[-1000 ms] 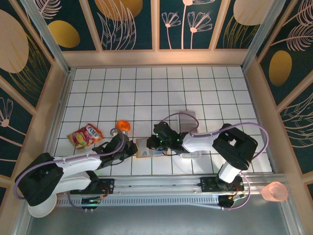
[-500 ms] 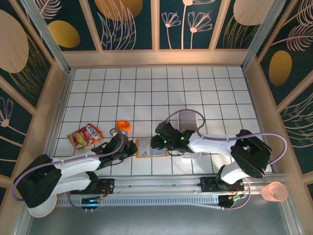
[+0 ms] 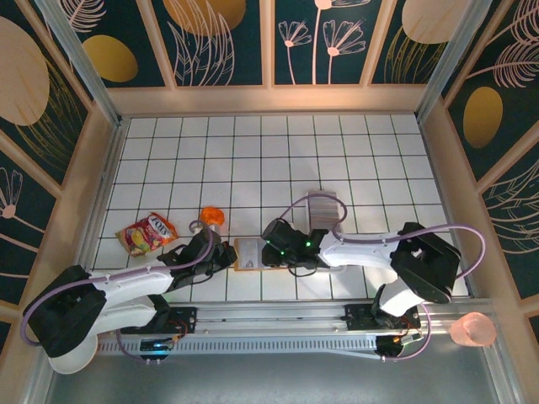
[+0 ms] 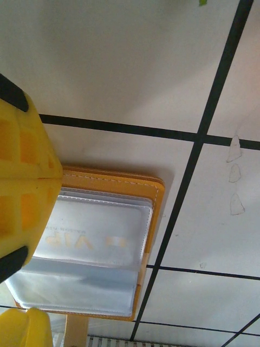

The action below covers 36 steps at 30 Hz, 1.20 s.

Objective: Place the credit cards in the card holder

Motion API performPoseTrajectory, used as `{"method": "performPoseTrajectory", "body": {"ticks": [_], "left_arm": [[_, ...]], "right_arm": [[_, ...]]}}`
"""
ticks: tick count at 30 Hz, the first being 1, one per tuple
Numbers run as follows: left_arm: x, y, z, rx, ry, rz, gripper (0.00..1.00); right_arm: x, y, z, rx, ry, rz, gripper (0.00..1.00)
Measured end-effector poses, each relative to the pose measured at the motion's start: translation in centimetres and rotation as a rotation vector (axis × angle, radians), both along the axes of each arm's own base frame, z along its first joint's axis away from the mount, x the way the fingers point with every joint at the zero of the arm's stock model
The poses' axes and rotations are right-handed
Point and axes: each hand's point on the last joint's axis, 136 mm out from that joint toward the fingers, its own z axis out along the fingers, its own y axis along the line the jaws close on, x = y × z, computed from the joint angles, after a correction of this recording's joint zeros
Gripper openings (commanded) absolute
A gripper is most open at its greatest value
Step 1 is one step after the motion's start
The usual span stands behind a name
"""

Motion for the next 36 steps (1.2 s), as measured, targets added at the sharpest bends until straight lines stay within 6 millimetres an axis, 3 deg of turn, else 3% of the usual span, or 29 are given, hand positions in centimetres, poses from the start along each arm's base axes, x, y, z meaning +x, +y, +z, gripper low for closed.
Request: {"method": "performPoseTrajectory", "body": {"ticks": [11,22,36], "left_arm": [[0.0,0.0,-0.1,0.001,0.001,0.000,0.00],[-0.2,0.2,-0.2,0.002,0.002,0.000,0.00],[-0.2,0.2,-0.2,0.003,0.003,0.000,0.00]], "right_arm": [[-0.4,-0.1,-0.8,-0.027,0.006,0.004,0.41],[0.1,2.5,-0.5,0.078,0.009,-0.010,0.43],[0.1,4.2,0.4,0.181,0.024,-0.036,0.43]]}}
